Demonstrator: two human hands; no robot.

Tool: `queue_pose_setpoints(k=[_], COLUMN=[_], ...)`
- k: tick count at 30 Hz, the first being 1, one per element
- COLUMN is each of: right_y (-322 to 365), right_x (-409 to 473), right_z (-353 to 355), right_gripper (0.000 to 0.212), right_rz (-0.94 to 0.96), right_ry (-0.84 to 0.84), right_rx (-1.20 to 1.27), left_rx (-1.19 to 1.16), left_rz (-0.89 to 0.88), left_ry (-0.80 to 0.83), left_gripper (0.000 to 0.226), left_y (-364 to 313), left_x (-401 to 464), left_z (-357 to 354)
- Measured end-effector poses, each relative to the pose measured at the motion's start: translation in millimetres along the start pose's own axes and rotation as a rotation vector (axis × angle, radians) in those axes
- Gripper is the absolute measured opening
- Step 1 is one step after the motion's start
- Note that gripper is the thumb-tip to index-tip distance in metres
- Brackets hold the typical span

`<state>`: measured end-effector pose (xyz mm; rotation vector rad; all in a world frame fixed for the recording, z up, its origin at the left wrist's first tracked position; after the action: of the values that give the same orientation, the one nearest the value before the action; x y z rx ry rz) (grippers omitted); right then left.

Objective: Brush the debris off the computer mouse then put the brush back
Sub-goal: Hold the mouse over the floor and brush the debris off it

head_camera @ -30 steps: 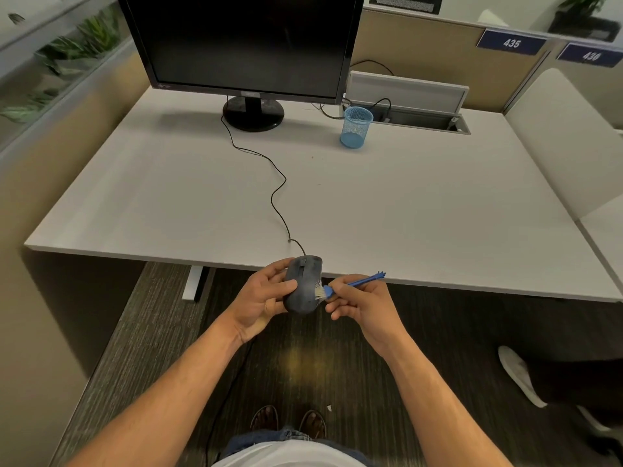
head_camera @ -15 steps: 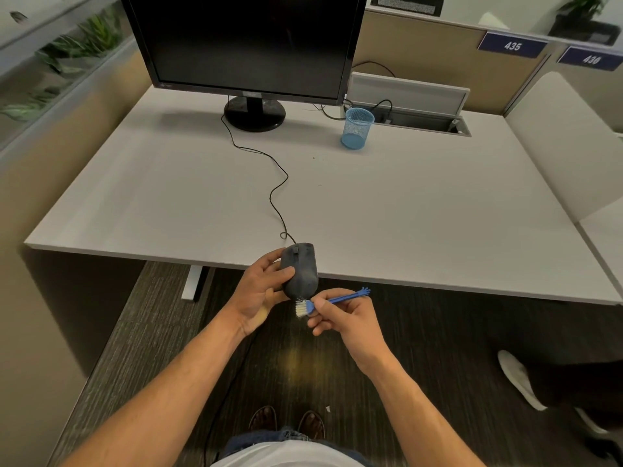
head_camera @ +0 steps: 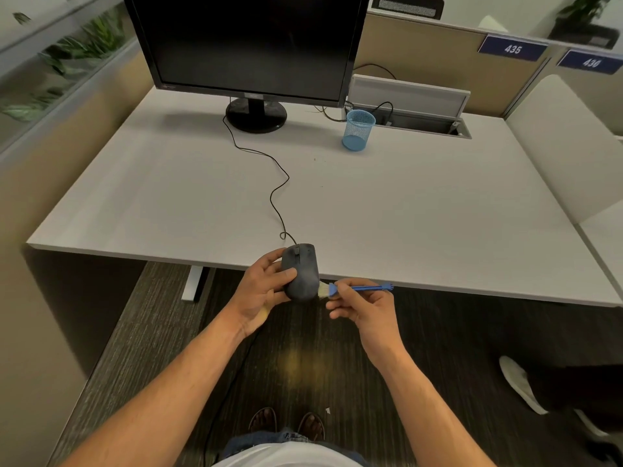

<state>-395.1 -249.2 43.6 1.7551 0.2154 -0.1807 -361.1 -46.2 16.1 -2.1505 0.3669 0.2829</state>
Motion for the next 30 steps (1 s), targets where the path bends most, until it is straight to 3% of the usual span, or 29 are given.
queue_pose_setpoints(k=[6,18,26,30], right_y=[-11.6,-23.5,-16.7,-14.1], right_x=[-8.8,-16.8,-11.5,-6.3], right_z=[-11.8,-29.8,-2.9,-2.9], right_gripper=[0.03,0.011,0.025,0.026], right_rz=[-0.027,-0.038,0.008,0.004], right_ry=[0.057,0.158,-0.12,-0.156], right_rx=[0.016,-0.078,0.127,0.19], left_rx=[0.009,0.043,-0.015,-0.04], left_rz=[-0.018,-0.03,-0.009,0.033], left_ry=[-0.015,-0.012,-0.03,0.003], left_gripper=[0.062,0.062,0.064,0.062], left_y=[-0.4,0.7,2.0,4.4], left_x=[-0.3,-0.3,-0.1,0.6], left_z=[2.5,0.6,5.0,2.0])
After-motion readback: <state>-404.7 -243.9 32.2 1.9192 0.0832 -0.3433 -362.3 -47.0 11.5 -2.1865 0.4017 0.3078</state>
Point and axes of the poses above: each hand's wrist, its own x-axis towards the middle knuckle, its own z-axis out of the back of the hand, y = z × x, the point moved 2 cm from there along x, towards the middle knuckle, and after that the axes turned 5 degrees about -x, right-handed, at the moved point
